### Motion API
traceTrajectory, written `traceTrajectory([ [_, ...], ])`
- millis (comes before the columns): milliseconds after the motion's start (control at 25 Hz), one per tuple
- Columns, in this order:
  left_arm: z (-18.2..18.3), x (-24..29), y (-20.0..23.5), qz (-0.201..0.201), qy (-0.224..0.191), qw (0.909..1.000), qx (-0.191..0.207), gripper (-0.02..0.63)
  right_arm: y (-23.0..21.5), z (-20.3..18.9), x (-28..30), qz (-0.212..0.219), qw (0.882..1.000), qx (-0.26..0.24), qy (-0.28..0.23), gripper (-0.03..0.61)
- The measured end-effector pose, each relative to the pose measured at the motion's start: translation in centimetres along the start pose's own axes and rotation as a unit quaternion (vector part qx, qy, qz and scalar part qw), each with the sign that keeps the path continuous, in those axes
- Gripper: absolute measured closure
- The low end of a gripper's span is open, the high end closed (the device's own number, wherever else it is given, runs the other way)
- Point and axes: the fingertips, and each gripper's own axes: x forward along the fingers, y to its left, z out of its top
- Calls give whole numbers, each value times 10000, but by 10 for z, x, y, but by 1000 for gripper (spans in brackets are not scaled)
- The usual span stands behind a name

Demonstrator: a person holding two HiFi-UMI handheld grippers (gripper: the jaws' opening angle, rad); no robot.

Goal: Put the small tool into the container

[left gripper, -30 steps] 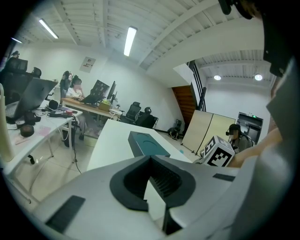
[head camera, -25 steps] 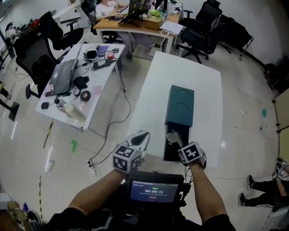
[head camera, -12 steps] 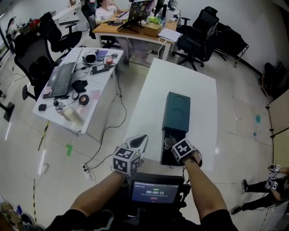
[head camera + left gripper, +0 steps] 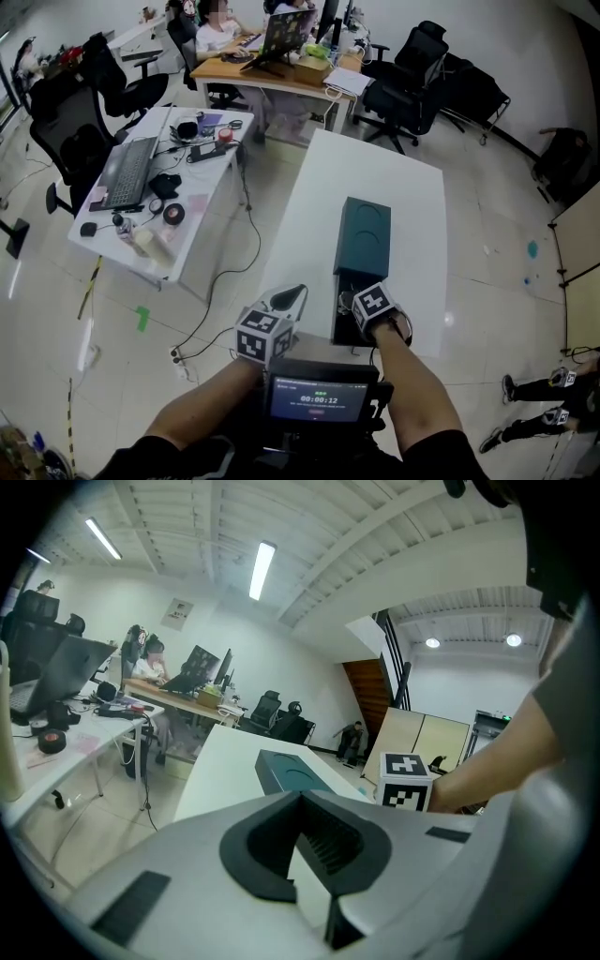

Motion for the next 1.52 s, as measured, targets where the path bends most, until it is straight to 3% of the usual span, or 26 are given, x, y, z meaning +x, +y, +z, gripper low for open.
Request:
traceTrajectory([
  [320, 1, -3, 1, 74, -34, 10000, 50, 583, 2, -6, 5, 38, 9994, 189, 281, 472],
  [520, -3, -8, 3, 74, 41, 9996, 283, 583, 3, -7, 8, 19, 9988, 182, 464, 472],
  [920, 4, -22, -2, 142, 34, 9996, 255, 583, 19, -14, 22, 83, 9966, 349, 742, 470],
  [1520, -1, 4, -5, 77, 118, 9986, 519, 583, 23, -13, 21, 157, 9974, 465, 527, 466],
])
